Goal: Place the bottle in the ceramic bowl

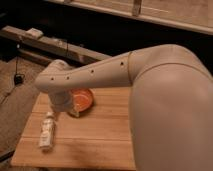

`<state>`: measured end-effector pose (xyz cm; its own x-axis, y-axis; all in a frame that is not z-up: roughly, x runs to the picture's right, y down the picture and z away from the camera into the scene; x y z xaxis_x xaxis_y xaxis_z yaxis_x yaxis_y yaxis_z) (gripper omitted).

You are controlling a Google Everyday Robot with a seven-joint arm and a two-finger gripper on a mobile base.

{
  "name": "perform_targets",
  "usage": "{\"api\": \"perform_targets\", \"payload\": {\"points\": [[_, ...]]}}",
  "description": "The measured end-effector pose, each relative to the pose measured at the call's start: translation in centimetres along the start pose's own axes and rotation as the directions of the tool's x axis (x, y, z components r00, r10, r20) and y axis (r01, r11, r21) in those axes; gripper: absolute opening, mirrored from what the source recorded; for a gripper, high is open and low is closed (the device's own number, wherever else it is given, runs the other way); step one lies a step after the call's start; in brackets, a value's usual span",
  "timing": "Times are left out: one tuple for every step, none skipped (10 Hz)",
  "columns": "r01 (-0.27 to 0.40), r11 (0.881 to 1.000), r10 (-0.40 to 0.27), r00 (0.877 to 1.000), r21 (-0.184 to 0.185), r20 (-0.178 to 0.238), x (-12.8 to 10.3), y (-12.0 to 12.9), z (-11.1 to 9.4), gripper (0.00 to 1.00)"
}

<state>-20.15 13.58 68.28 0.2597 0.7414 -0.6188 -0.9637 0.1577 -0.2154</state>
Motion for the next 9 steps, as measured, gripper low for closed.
{"api": "perform_targets", "payload": {"points": [[0.038,0.999,-0.038,0.999,-0.005,0.001,-0.4,2.0,0.5,0.65],[0.072,0.997,-0.072,0.997,-0.007,-0.004,-0.8,3.7,1.0,0.65],[0.1,0.995,-0.1,0.995,-0.013,-0.011,-1.5,5.1,1.8,0.65],[0.118,0.993,-0.119,0.993,-0.012,-0.021,-2.0,5.9,2.6,0.65],[0.142,0.99,-0.142,0.989,-0.014,-0.038,-2.6,6.8,3.9,0.65],[0.155,0.988,-0.155,0.987,-0.014,-0.05,-3.1,7.3,4.8,0.65],[0.165,0.986,-0.166,0.984,-0.016,-0.062,-3.4,7.8,5.6,0.65],[0.177,0.984,-0.178,0.981,-0.015,-0.077,-3.7,8.3,6.6,0.65],[0.189,0.982,-0.19,0.978,-0.013,-0.089,-3.8,8.8,7.5,0.65]]}}
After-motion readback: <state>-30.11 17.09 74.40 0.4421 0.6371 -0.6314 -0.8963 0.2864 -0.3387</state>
